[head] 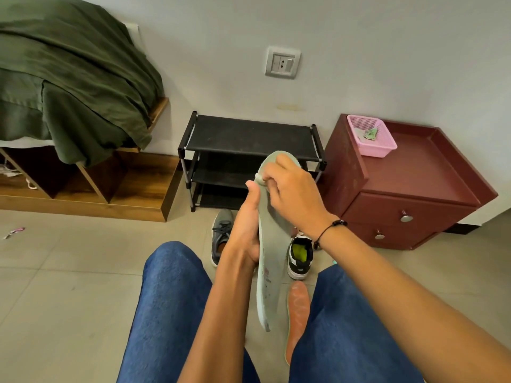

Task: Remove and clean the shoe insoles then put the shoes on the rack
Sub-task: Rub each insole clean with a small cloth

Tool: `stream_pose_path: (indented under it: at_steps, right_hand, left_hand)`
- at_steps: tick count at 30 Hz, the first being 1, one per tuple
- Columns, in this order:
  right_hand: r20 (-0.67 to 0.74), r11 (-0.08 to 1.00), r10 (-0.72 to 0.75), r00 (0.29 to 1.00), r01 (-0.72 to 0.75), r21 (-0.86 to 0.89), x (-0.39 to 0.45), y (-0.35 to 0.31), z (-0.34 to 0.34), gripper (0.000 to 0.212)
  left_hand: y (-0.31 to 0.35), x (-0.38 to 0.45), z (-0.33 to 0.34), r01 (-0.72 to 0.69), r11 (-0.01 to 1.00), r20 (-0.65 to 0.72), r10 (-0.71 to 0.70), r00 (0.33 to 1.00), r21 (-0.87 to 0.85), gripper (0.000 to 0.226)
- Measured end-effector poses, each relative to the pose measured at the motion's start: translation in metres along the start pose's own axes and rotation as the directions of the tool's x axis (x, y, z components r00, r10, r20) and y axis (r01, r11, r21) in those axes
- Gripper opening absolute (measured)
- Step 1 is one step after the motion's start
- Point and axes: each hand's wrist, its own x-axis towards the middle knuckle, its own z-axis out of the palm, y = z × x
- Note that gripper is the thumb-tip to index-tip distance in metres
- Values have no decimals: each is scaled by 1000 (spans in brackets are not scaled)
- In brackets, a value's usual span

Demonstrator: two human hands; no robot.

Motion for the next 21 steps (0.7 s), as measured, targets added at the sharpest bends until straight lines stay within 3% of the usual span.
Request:
stream_pose_path:
  at_steps: [3, 5, 8, 11, 15, 21]
  right_hand:
    - [-13, 991, 72, 997, -73, -112, 11, 15, 0, 8]
    - [-25, 971, 205, 979, -206, -120, 21, 30, -4, 10]
    - [-47, 908, 419, 907, -419, 15, 27, 49, -14, 14]
    - [-65, 832, 523, 850, -492, 258, 17, 42, -26, 13]
    - [-71, 855, 432, 899, -383, 351, 6, 19, -30, 9]
    - [-199, 963, 269, 942, -258, 78, 27, 24, -15, 21]
  left_hand:
    - [2, 1, -10, 35, 998, 37, -37, 999, 56, 68]
    - [0, 1, -11, 79, 995, 79, -83, 993, 53, 78]
    - [0, 0, -16, 112, 994, 104, -110, 988, -9, 85]
    - [5, 4, -24, 57, 998, 85, -53, 995, -41, 83]
    - [3, 4, -15, 26, 997, 55, -23, 998, -66, 87]
    - [5, 1, 2, 46, 999, 74, -45, 996, -14, 84]
